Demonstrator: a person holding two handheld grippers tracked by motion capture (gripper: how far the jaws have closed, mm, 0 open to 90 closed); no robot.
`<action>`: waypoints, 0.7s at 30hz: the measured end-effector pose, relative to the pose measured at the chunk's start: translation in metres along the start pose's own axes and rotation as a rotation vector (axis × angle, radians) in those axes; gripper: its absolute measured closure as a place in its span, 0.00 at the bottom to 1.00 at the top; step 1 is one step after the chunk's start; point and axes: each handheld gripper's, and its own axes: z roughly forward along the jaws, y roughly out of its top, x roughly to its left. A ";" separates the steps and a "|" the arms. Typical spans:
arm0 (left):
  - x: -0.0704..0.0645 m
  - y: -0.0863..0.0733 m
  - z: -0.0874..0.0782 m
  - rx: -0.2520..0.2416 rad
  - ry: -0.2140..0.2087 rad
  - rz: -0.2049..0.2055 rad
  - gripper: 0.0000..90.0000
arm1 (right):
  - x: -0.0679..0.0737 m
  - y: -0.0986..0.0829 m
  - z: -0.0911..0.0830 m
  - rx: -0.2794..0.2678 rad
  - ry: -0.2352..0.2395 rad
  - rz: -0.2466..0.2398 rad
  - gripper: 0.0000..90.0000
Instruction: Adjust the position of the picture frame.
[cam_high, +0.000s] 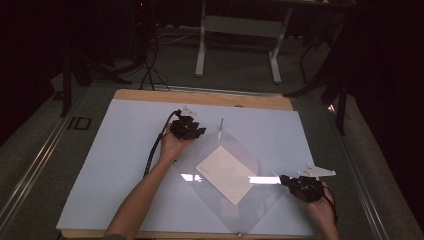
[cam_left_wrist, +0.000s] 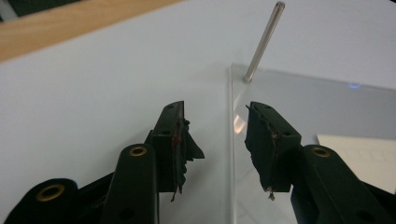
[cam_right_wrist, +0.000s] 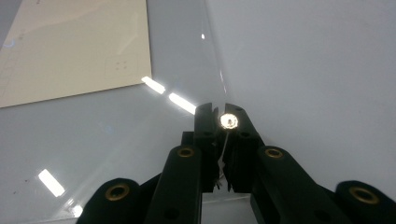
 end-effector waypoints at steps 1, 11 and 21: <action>0.000 0.002 0.002 -0.006 -0.006 0.001 0.64 | 0.000 0.000 0.000 -0.001 0.002 0.003 0.94; -0.021 0.025 0.032 0.011 -0.035 0.088 0.65 | 0.000 -0.001 0.000 -0.003 0.001 0.005 0.94; -0.034 0.037 0.066 0.050 -0.036 0.105 0.82 | -0.001 -0.002 0.000 -0.019 0.012 0.025 0.93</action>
